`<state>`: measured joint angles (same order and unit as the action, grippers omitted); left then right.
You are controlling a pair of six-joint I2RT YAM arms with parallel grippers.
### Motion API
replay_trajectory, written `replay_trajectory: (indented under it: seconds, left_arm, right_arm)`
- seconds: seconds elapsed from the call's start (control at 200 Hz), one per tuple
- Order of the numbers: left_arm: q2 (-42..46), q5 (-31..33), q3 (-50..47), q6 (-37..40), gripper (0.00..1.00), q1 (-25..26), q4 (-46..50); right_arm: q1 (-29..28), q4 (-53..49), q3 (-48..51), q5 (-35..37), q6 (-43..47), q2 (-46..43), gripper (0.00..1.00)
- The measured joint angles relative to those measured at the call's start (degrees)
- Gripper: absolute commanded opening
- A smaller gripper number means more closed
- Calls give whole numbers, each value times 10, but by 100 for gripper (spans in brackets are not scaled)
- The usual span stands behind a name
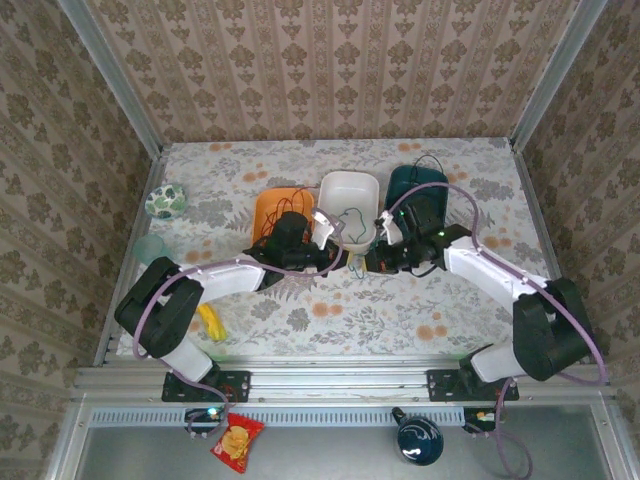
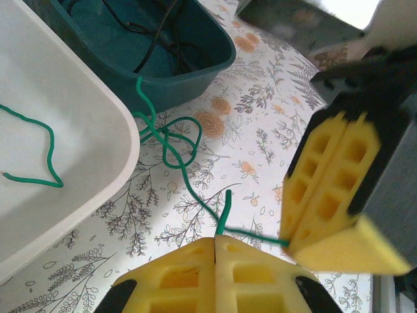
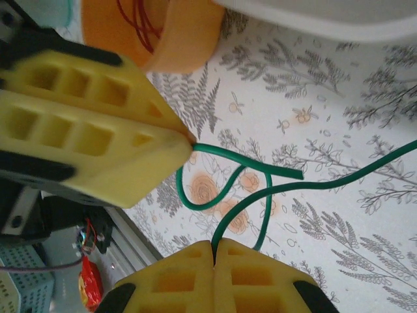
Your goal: Untangle the cables
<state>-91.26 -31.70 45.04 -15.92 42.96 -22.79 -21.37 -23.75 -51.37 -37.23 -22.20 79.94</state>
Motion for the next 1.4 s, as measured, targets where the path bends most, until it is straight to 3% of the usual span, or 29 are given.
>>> replay_trajectory:
  seconds: [0.555,0.87,1.005,1.16,1.4]
  left_arm:
    - [-5,13,-34,-4,0,-6,-4]
    - [-5,19,-49,-7,1,-6,-14]
    - [-5,22,-49,-8,9,-6,-17]
    - [-5,27,-49,-14,34,-5,-24]
    - [-5,33,-49,-16,43,-5,-35]
  right_arm:
    - [63,51,3,15,-74,-121,0]
    - [83,124,40,10,-160,-128,0]
    - [95,148,51,11,-201,-120,0]
    - [97,137,50,37,-207,-97,0]
    - [101,53,51,76,-201,-49,0]
